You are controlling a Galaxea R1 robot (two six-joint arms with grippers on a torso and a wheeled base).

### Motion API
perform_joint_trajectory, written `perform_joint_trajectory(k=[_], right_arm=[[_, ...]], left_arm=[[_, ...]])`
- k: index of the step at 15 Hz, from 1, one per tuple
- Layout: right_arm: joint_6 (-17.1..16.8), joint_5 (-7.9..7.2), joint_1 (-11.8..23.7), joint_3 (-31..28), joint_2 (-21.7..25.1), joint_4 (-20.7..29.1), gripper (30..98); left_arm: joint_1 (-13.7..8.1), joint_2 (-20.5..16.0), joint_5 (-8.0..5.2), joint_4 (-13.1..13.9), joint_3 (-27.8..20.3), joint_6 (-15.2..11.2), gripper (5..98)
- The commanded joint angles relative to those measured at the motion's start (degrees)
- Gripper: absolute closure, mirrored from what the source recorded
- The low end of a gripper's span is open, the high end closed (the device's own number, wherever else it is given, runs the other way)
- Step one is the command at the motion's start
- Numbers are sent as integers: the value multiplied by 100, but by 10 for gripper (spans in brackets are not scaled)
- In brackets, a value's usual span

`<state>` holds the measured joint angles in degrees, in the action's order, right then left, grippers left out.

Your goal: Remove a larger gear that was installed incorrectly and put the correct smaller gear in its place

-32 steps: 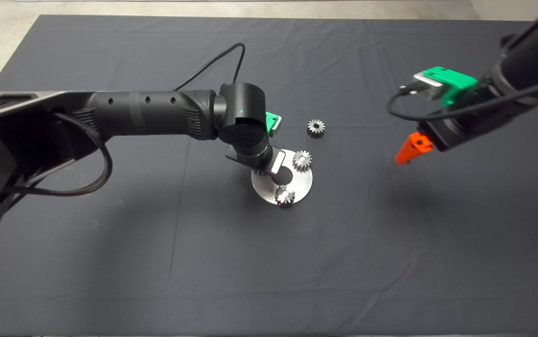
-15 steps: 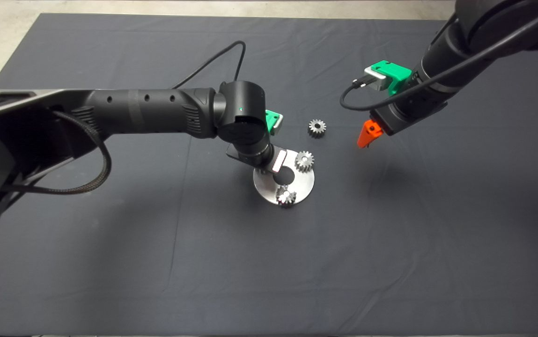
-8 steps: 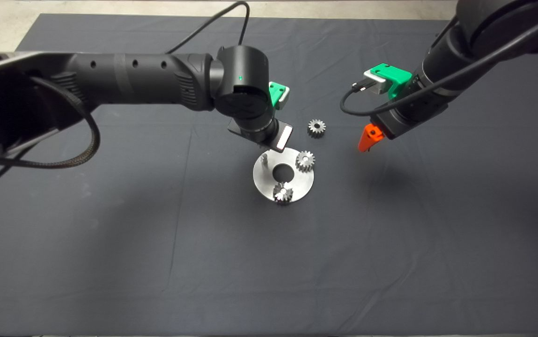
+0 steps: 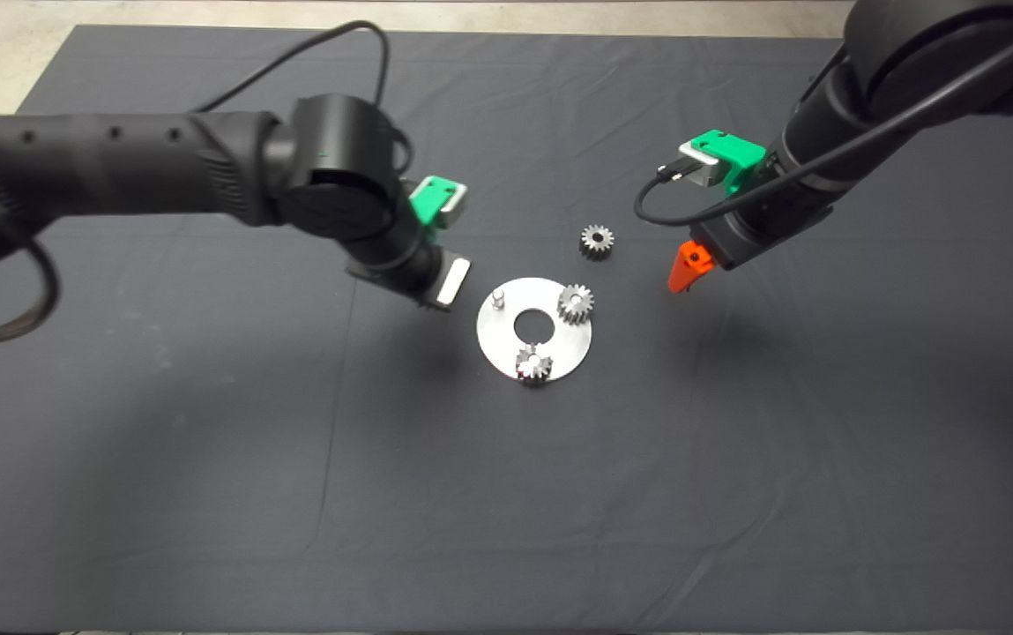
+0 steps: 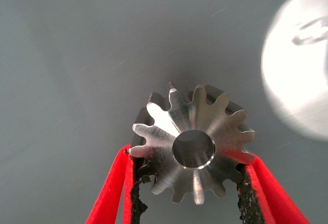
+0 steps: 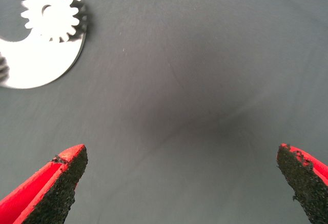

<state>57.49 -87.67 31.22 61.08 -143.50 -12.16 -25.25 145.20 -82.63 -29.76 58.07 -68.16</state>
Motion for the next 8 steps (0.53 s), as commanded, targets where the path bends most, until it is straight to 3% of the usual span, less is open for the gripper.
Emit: perform_joint_trajectory(k=[1,5,8], right_arm=[[-61,-347,-89,455,-261,-480,308],[-326,-338,-80,886,-473,-480,308],[-349,-329,-80,989,-531,-485,308]], left_arm=[[-104,-423,-350,14,-689,-75,684],[-95,-975,-333,5,-1239,-189,684],[110,-1313,-324,-48,-1458,-423,685]])
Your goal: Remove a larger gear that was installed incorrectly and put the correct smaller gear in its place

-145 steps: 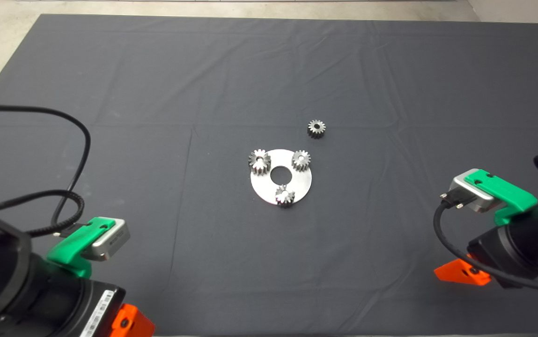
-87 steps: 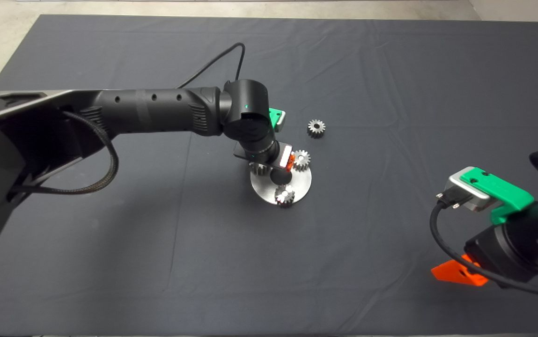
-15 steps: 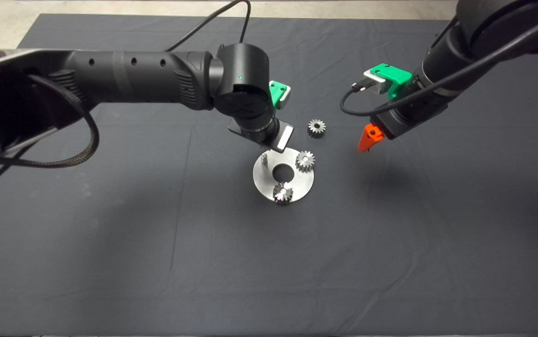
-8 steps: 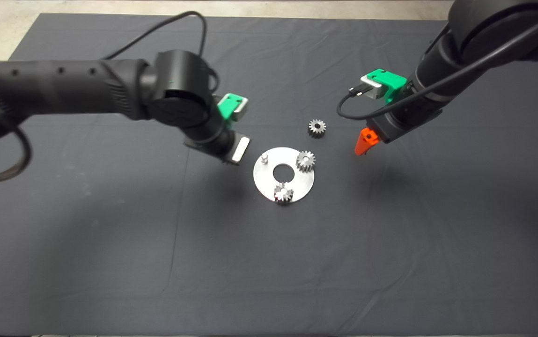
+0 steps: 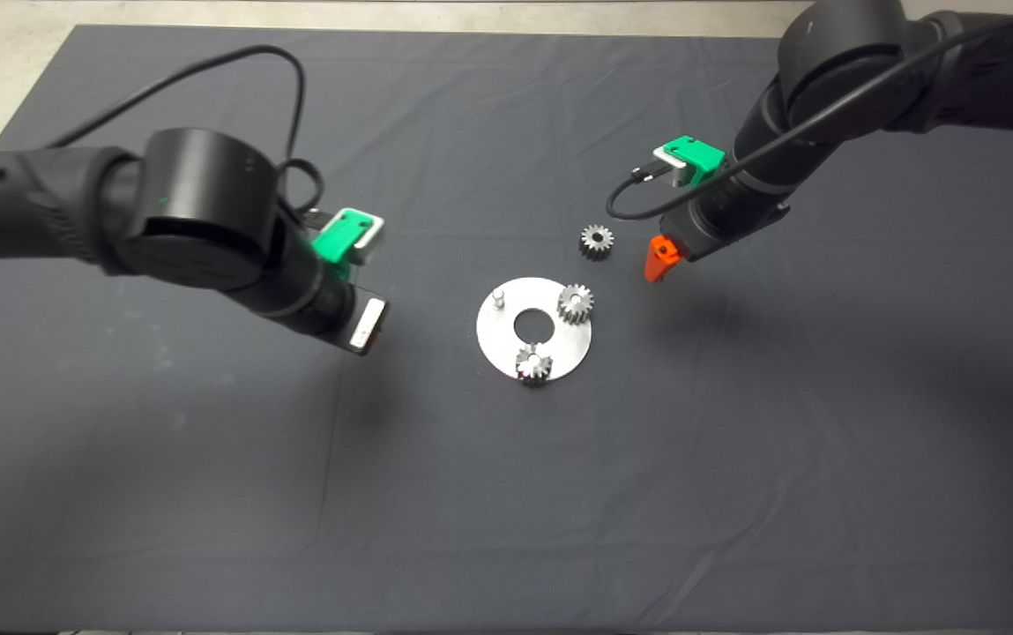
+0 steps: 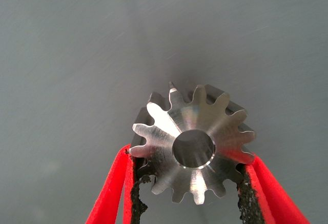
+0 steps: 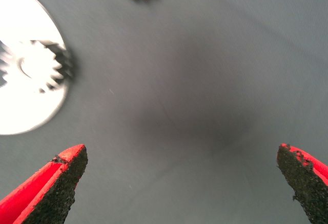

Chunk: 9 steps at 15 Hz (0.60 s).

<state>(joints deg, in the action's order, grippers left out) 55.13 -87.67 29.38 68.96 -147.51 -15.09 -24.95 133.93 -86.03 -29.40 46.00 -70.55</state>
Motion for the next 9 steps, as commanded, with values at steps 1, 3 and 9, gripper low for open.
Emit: perform_joint_trajectory(k=[1,3,9], right_arm=[[-186,-329,103,314,-169,-190,308],[-249,-329,121,542,-204,-187,308],[-257,-320,130,793,-292,-196,308]], left_arm=[[133,-221,24,-84,-251,-191,685],[165,-204,29,-84,-308,-209,685],[165,-204,34,-92,-503,-460,682]])
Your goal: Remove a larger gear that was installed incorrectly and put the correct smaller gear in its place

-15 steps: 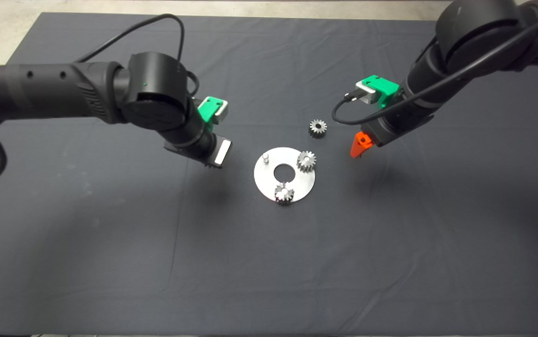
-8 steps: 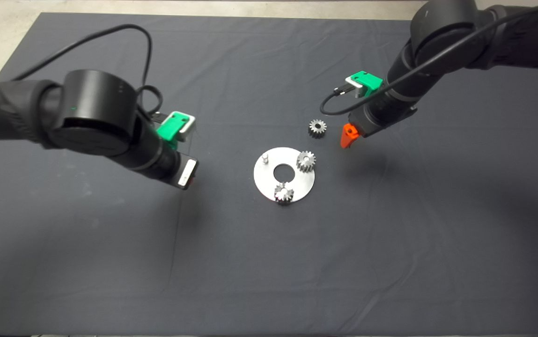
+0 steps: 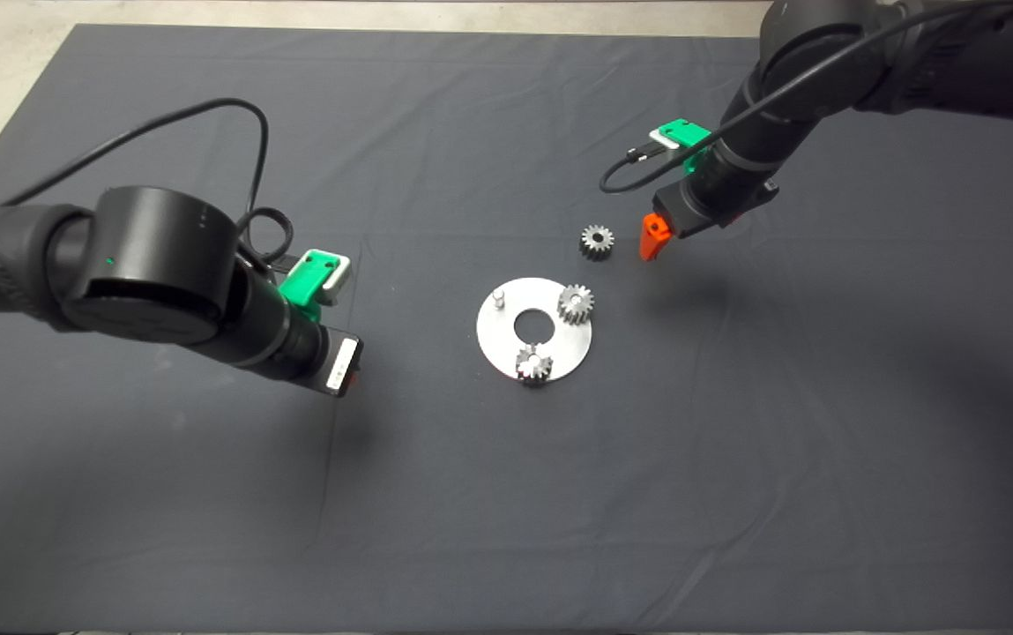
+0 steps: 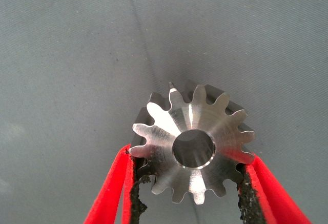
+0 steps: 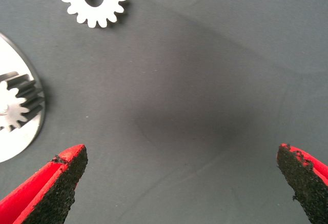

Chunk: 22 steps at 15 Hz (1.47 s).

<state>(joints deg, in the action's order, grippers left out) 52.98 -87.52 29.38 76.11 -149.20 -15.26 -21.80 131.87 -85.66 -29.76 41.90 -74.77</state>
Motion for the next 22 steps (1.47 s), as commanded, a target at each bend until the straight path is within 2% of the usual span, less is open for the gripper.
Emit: perform_joint_trajectory(k=[1,3,7,8,13,16,19,20,21,22], right_arm=[[-42,-328,130,80,-142,-179,308],[-42,-319,130,137,-208,-179,308],[-33,-319,139,149,-273,-176,308],[-33,-319,139,149,-273,-171,308],[-33,-310,139,157,-294,-174,308],[-33,-301,142,187,-325,-170,308],[-42,-254,139,344,-434,-174,308],[-51,-205,139,448,-492,-170,308],[-51,-169,130,516,-501,-170,308],[-94,-139,130,540,-540,-179,308]], left_arm=[[-150,2,5,-48,-150,-47,664],[-117,17,21,-65,-151,-141,664],[243,29,32,-455,-110,-302,648],[281,37,33,-461,-113,-312,634],[290,90,41,-580,-122,-460,598],[272,248,36,-575,-122,-486,552],[163,301,32,-505,-364,-504,502],[-93,345,13,-248,-359,-504,501],[-320,362,-12,390,-357,-486,501],[-496,323,-12,882,-482,-495,489]])
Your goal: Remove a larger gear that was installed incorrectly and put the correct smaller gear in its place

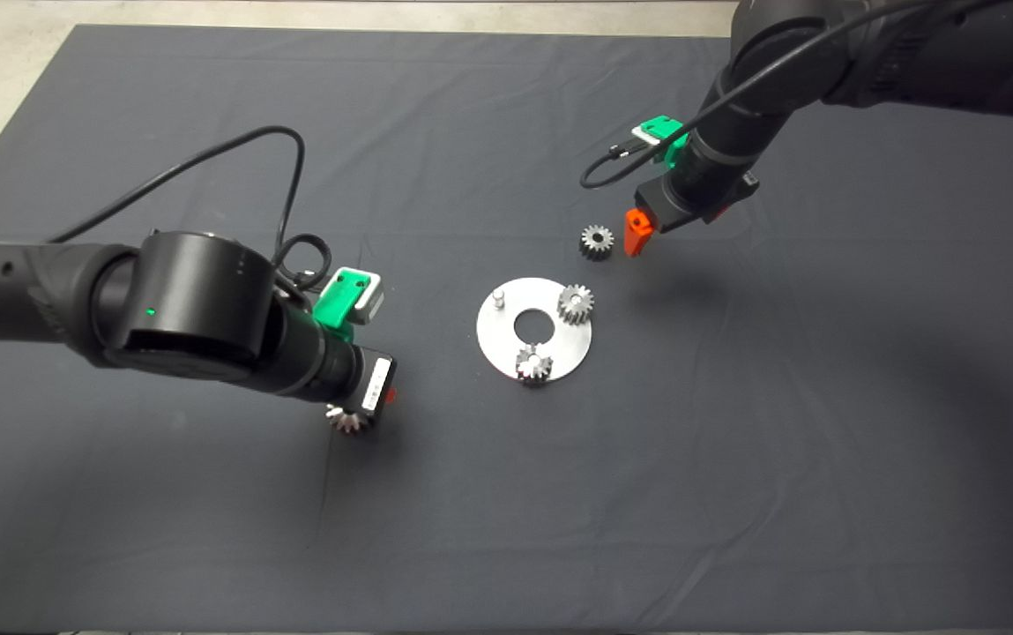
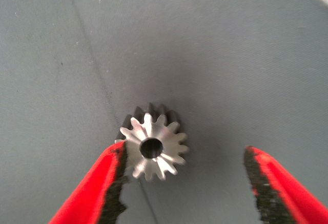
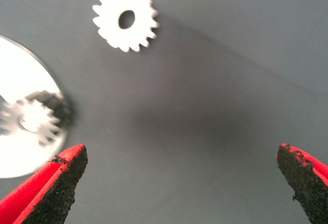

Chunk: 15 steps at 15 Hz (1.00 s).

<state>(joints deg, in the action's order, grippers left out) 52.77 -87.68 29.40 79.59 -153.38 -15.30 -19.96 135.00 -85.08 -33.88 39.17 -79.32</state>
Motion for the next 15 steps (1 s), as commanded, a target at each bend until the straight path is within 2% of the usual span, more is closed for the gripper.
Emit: perform_joint_trajectory(k=[1,3,4,5,6,7,8,9,10,11,13,15], right_arm=[[-180,-46,127,258,-155,-167,308],[-267,-21,119,402,-162,-166,308],[-285,5,101,496,-164,-175,308],[-301,82,92,563,-171,-168,308],[-379,207,52,610,-176,-175,308],[-501,402,-16,686,-189,-175,308],[-624,597,-31,815,-206,-175,308],[-748,750,-40,963,-291,-175,308],[-855,808,-42,1082,-361,-169,308],[-962,823,-57,1144,-426,-175,308],[-1246,967,-182,1188,-433,-175,308],[-1358,1069,-248,1173,-350,-196,308]], left_arm=[[-846,-73,-62,1546,-326,-48,453],[-993,-162,-97,1950,-859,-87,441],[-1047,-290,-170,2161,-1130,-323,407],[-1088,-480,-229,2268,-1375,-595,401],[-1116,-592,-192,2275,-1744,-628,399],[-1116,-566,-194,2280,-2066,-637,368],[-1116,-634,-194,2306,-2169,-680,355],[-1122,-715,-194,2457,-2178,-690,355],[-1137,-739,-167,2641,-2225,-690,345],[-1151,-750,-141,2693,-2231,-690,313],[-1169,-902,-132,2693,-2231,-751,304],[-1177,-935,-182,2702,-2231,-742,304]])
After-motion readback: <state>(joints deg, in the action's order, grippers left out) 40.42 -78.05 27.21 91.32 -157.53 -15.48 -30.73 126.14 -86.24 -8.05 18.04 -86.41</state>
